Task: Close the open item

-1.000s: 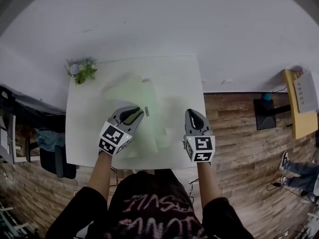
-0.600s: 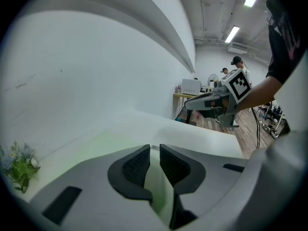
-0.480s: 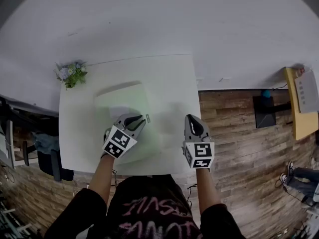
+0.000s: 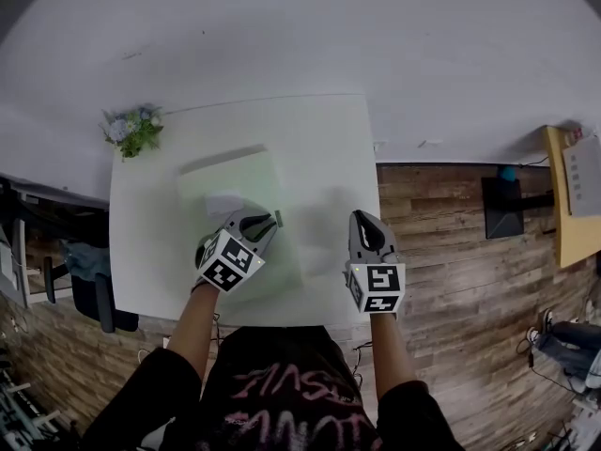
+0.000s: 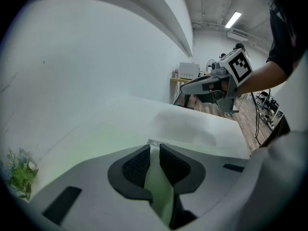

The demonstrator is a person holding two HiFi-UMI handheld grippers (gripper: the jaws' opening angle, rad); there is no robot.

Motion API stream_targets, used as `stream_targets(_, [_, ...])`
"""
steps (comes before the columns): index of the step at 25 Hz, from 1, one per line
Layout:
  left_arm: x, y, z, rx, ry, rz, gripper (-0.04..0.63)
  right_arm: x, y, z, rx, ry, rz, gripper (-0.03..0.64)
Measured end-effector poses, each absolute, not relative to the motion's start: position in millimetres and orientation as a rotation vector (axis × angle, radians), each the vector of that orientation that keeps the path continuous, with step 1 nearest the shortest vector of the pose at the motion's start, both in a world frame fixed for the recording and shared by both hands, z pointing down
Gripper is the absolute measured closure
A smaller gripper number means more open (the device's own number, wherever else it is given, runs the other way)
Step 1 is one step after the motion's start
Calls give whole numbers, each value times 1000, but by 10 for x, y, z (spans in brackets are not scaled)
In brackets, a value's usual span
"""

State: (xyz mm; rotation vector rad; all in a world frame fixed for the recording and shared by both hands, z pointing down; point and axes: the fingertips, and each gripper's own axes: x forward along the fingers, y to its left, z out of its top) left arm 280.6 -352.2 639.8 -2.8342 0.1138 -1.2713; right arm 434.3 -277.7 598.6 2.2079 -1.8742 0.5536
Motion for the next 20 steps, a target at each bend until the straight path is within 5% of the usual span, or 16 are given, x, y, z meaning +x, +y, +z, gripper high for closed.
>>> stream_targets(20, [2777, -3554, 6237, -2800, 215, -1257, 542, 4217, -2626, 5831, 2193, -1907, 524, 591])
